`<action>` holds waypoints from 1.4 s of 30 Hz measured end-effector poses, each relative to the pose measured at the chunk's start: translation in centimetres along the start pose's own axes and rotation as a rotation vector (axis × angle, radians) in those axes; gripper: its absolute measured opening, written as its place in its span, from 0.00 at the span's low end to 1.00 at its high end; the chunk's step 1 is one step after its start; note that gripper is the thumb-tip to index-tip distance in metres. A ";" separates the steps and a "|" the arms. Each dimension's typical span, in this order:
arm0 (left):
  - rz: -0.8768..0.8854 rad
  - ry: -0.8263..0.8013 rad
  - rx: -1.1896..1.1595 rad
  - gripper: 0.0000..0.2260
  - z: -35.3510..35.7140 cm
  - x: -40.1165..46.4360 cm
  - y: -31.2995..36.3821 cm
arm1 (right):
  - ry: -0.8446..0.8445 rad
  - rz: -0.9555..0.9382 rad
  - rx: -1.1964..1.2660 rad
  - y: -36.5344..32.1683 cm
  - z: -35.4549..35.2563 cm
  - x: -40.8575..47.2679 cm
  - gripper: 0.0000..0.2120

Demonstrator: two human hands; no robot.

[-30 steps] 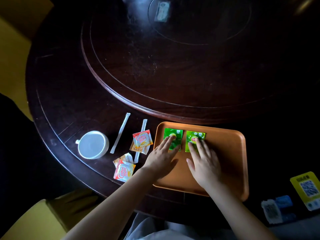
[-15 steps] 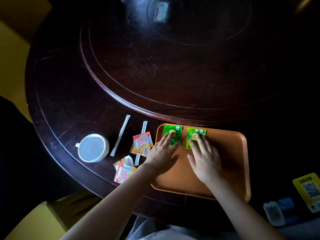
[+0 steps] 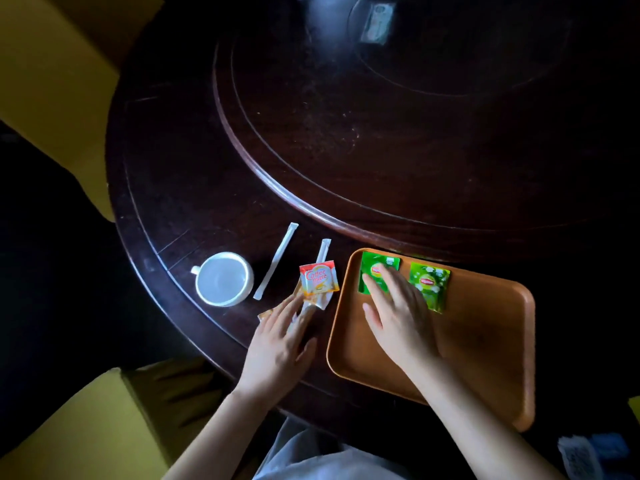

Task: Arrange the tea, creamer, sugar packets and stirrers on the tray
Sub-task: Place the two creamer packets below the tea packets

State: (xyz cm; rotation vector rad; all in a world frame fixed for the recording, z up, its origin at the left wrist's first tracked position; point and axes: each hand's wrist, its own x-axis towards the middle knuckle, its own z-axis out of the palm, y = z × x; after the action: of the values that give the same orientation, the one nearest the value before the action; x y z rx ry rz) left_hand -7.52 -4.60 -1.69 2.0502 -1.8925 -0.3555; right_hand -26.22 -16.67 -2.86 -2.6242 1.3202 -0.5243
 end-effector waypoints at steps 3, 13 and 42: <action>-0.076 -0.037 0.081 0.23 -0.6 -2.9 -2.8 | -0.059 -0.119 0.042 -1.9 1.0 1.9 0.23; -0.024 -0.145 0.170 0.28 -0.4 -4.2 -4.4 | -0.255 -0.296 -0.004 -4.8 4.0 5.4 0.22; 0.352 -0.091 -0.192 0.12 3.7 2.7 4.1 | 0.188 0.150 0.137 3.9 -2.1 -8.7 0.12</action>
State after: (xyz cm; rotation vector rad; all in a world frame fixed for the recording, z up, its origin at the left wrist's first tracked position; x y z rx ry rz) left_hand -12.52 -7.77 -3.35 1.5667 -2.1320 -0.5236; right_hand -34.68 -12.04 -4.15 -2.3920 1.4636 -0.8229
